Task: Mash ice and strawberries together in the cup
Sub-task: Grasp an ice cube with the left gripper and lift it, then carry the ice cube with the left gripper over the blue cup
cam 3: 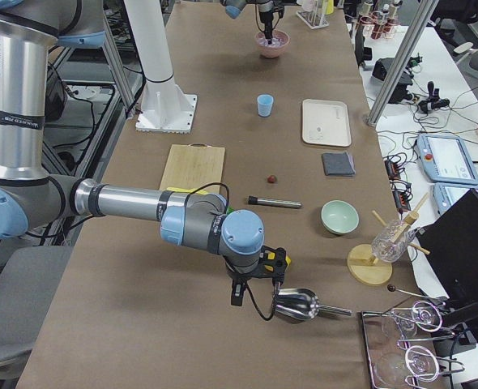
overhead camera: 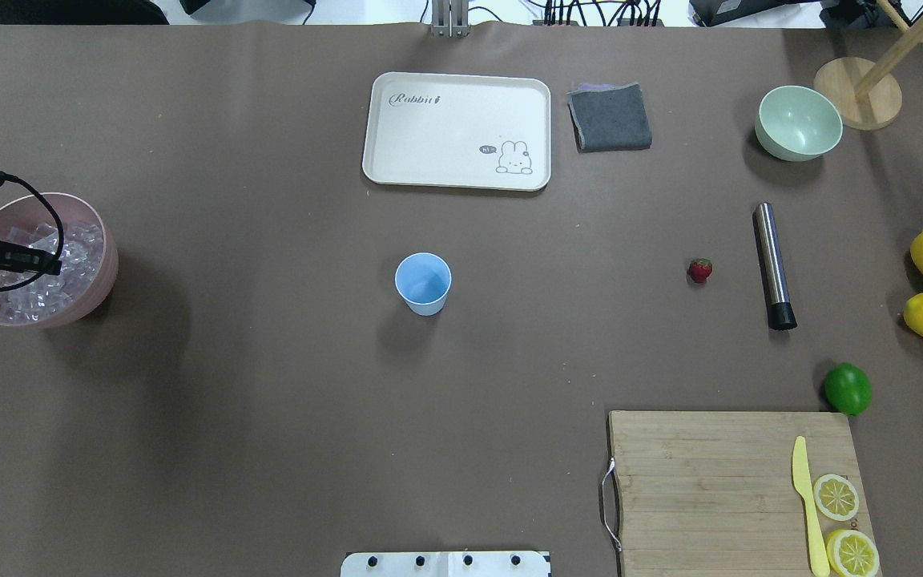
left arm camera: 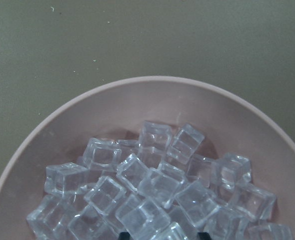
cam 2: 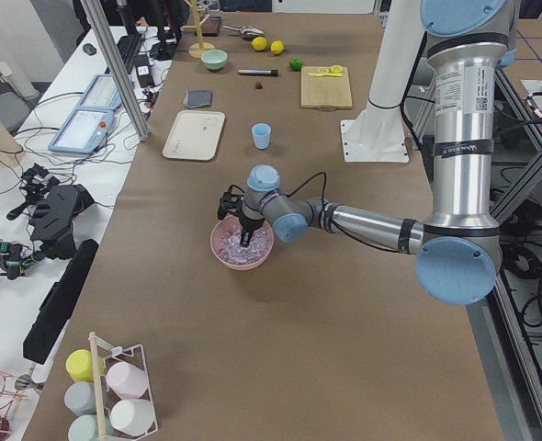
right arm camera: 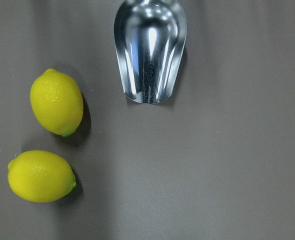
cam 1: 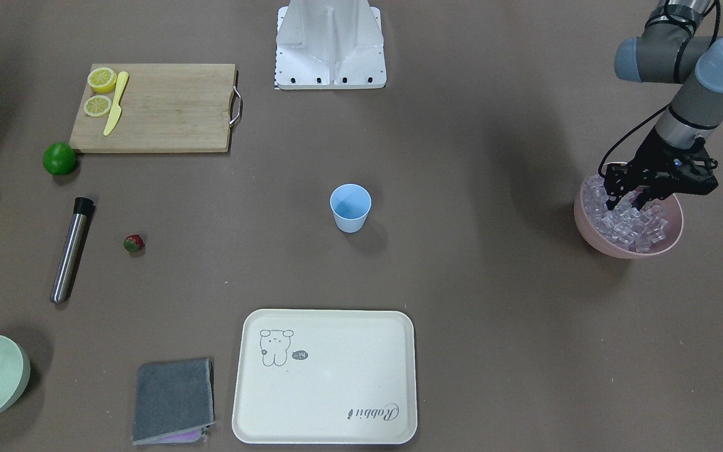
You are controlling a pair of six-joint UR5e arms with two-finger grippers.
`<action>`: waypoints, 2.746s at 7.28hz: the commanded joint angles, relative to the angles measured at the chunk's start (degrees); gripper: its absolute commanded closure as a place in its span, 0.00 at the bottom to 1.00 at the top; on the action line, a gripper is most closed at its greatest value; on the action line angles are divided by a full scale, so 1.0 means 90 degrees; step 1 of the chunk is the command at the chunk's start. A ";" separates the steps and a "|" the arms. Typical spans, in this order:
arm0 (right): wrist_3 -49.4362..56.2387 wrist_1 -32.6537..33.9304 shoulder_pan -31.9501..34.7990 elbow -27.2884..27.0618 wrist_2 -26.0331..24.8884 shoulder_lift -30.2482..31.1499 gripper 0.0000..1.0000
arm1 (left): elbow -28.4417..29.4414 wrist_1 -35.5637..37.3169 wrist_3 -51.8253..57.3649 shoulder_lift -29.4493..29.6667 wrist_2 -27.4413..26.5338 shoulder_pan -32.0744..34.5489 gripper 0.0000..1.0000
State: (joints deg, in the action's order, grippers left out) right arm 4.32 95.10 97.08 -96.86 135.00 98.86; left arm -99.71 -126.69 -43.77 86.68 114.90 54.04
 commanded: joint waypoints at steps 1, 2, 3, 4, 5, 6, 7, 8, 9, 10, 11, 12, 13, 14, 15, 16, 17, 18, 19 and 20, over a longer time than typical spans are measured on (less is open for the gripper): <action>-0.0001 0.0000 0.0004 0.0000 0.0010 0.0001 0.00 | -0.0219 0.0014 0.0000 -0.0012 0.0065 0.0264 1.00; -0.0001 0.0010 -0.0006 0.0010 0.0010 0.0001 0.00 | -0.0288 0.0014 0.0000 -0.0012 0.0095 0.0430 1.00; -0.0001 0.0000 0.0004 0.0029 0.0010 -0.0008 0.00 | -0.0395 0.0014 0.0000 -0.0031 0.0086 0.0490 1.00; -0.0001 0.0010 -0.0006 0.0049 0.0020 0.0001 0.00 | -0.0638 0.0014 0.0000 -0.0225 0.0066 0.0597 1.00; -0.0001 0.0010 -0.0006 0.0049 0.0029 0.0001 0.00 | -0.0911 0.0014 0.0000 -0.0304 0.0076 0.0772 1.00; -0.0001 0.0010 0.0004 0.0059 0.0039 0.0001 0.00 | -0.1117 0.0014 -0.0087 -0.0199 0.0076 0.0841 1.00; -0.0001 0.0010 -0.0006 0.0059 0.0049 0.0001 0.00 | -0.1138 0.0053 -0.0184 0.0160 0.0076 0.0822 1.00; -0.0001 0.0010 -0.0006 0.0059 0.0059 -0.0008 0.00 | -0.1080 0.0082 -0.1026 0.0695 0.0085 0.0735 1.00; -0.0001 0.0010 -0.0006 0.0059 0.0059 -0.0008 0.00 | -0.1070 0.0266 -0.1876 0.1320 0.0056 0.0319 1.00; -0.0001 0.0010 -0.0006 0.0078 0.0059 -0.0018 0.00 | -0.1051 0.0490 -0.2377 0.1848 0.0008 -0.0198 1.00; -0.0001 0.0010 -0.0006 0.0088 0.0068 -0.0028 0.00 | -0.1051 0.0783 -0.2866 0.2308 -0.0283 -0.0628 1.00; -0.0001 0.0010 -0.0006 0.0098 0.0059 -0.0047 0.00 | -0.1051 0.1259 -0.3161 0.2834 -0.0982 -0.1358 1.00; -0.0001 0.0010 -0.0006 0.0107 0.0059 -0.0067 0.00 | -0.0963 0.1863 -0.3473 0.3468 -0.1723 -0.2158 1.00; -0.0001 0.0010 -0.0006 0.0146 0.0059 -0.0077 0.00 | -0.0673 0.2082 -0.3718 0.3938 -0.2272 -0.2591 1.00; -0.0001 0.0010 -0.0006 0.0147 0.0059 -0.0077 0.00 | -0.0476 0.2084 -0.3740 0.4088 -0.2432 -0.2828 1.00; -0.0001 0.0010 -0.0006 0.0156 0.0059 -0.0077 0.00 | -0.0310 0.2075 -0.3904 0.4293 -0.2589 -0.3043 1.00; -0.0001 0.0010 -0.0006 0.0156 0.0059 -0.0067 0.00 | -0.0096 0.2055 -0.3935 0.4449 -0.2600 -0.3084 1.00; -0.0001 0.0010 -0.0006 0.0185 0.0059 -0.0067 0.00 | 0.0013 0.2026 -0.3935 0.4480 -0.2600 -0.3084 1.00; -0.0001 0.0010 -0.0006 0.0205 0.0059 -0.0067 0.00 | 0.0062 0.2026 -0.3935 0.4509 -0.2610 -0.3103 1.00; -0.0001 0.0010 -0.0006 0.0205 0.0059 -0.0057 0.00 | 0.0140 0.2016 -0.3926 0.4529 -0.2610 -0.3104 1.00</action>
State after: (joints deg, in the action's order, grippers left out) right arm 4.31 95.19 97.03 -95.10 135.53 98.28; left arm -99.35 -108.44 -79.13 127.10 91.47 26.22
